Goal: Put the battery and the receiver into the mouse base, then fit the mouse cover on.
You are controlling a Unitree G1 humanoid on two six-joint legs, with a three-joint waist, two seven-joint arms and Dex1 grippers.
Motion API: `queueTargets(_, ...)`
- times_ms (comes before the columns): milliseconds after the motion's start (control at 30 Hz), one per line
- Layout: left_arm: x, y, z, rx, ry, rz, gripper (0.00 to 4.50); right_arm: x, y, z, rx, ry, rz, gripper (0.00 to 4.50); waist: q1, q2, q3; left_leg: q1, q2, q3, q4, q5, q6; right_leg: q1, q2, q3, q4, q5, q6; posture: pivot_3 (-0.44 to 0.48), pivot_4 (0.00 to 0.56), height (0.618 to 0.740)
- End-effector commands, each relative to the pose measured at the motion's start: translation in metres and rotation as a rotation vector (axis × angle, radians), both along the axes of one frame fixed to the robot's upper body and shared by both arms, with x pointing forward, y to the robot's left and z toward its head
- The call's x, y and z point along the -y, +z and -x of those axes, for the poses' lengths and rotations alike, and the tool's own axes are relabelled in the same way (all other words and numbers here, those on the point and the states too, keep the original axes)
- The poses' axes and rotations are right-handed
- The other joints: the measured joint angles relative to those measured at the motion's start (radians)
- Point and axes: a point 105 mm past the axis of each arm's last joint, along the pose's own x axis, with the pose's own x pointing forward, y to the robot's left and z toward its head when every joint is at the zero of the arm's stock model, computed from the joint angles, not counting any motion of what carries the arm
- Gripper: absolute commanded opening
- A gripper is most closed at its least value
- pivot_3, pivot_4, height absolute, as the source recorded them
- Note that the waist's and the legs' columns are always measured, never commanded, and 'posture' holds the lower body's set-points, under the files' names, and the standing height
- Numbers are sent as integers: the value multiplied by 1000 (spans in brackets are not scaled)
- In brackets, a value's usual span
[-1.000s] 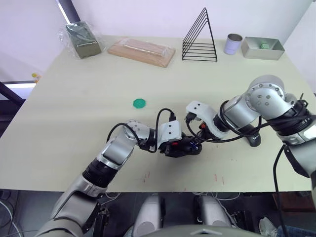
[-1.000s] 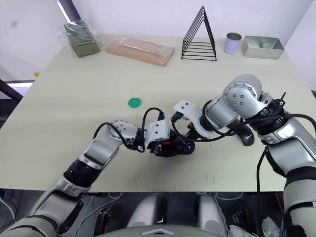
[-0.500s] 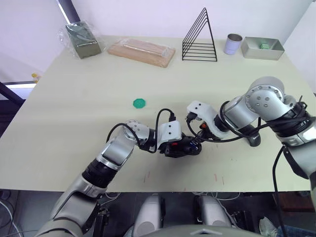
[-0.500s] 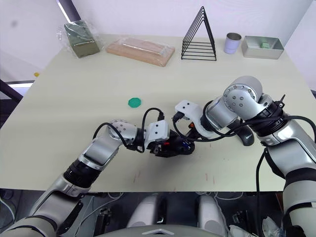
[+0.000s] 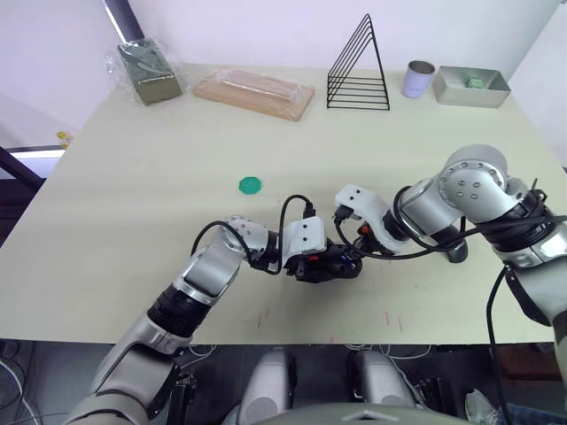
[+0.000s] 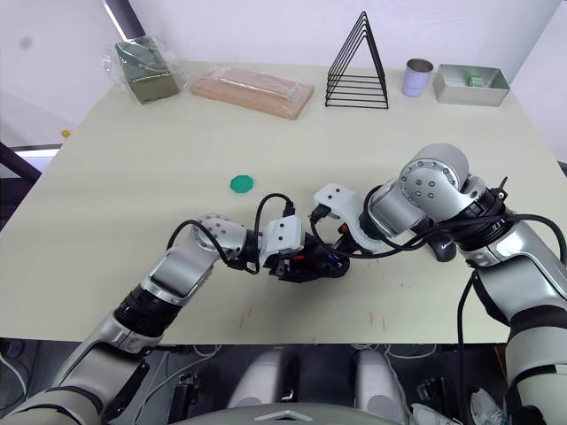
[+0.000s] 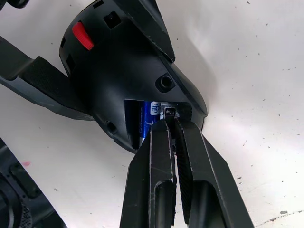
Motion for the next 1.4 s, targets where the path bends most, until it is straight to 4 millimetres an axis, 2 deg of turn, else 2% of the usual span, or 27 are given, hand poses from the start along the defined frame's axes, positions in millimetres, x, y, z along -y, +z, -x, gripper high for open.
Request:
queueTargets(33,3,1,3,14,-21,3,3142,0,5,0,29,12,0,0,0,0,0,0,0,0,0,0,0,0,0,0,0,0,0,0,150,740)
queueTargets(167,3,1,3,14,-18,3,3142,-1,5,3,22,32,-2,0,0,0,0,0,0,0,0,0,0,0,0,0,0,0,0,0,150,740)
queueTargets(200,3,0,3,13,-18,3,3068,-1,5,2,29,31,-1,511,0,0,0,0,0,0,0,0,0,0,0,0,0,0,0,0,150,740)
queueTargets(267,3,0,3,12,-18,4,3068,0,10,1,40,30,-7,1068,0,0,0,0,0,0,0,0,0,0,0,0,0,0,0,0,150,740)
queueTargets(367,4,0,3,9,-16,7,3068,3,17,0,52,28,-13,2164,1,0,0,0,0,0,0,0,0,0,0,0,0,0,0,0,150,740)
queueTargets(533,3,0,3,6,-15,6,3068,20,32,5,94,35,-18,2164,1,0,0,0,0,0,0,0,0,0,0,0,0,0,0,0,150,740)
queueTargets(700,3,1,2,8,-13,2,3068,24,39,26,204,93,-159,2164,5,-1,-1,0,0,-1,0,0,0,1,0,-1,-1,0,0,0,150,740)
queueTargets(967,2,2,0,7,-16,-1,3068,27,28,47,441,139,-373,2164,8,-1,-1,1,0,-2,1,0,0,3,1,-1,-2,0,1,0,150,740)
queueTargets(1167,1,3,-1,7,-13,-4,3068,23,16,45,489,116,-509,2164,6,-1,-1,2,0,0,3,0,0,4,2,1,0,0,2,0,150,740)
queueTargets(1267,0,3,-2,9,-10,-4,3068,21,9,38,482,30,-610,1361,6,-1,-1,2,0,0,4,1,1,3,2,2,1,0,2,0,150,740)
queueTargets(1333,0,4,-2,9,-10,-4,3068,19,5,36,490,31,-621,346,6,0,0,2,0,1,4,1,1,3,2,3,1,1,2,0,150,740)
queueTargets(1367,0,4,-2,8,-9,-4,3068,19,2,36,501,37,-612,97,6,0,0,2,0,1,4,1,1,3,3,3,1,1,3,0,150,740)
queueTargets(1400,0,3,-2,8,-8,-4,3068,18,0,34,505,19,-623,30,6,0,0,2,0,1,4,1,1,3,3,3,1,1,3,0,150,740)
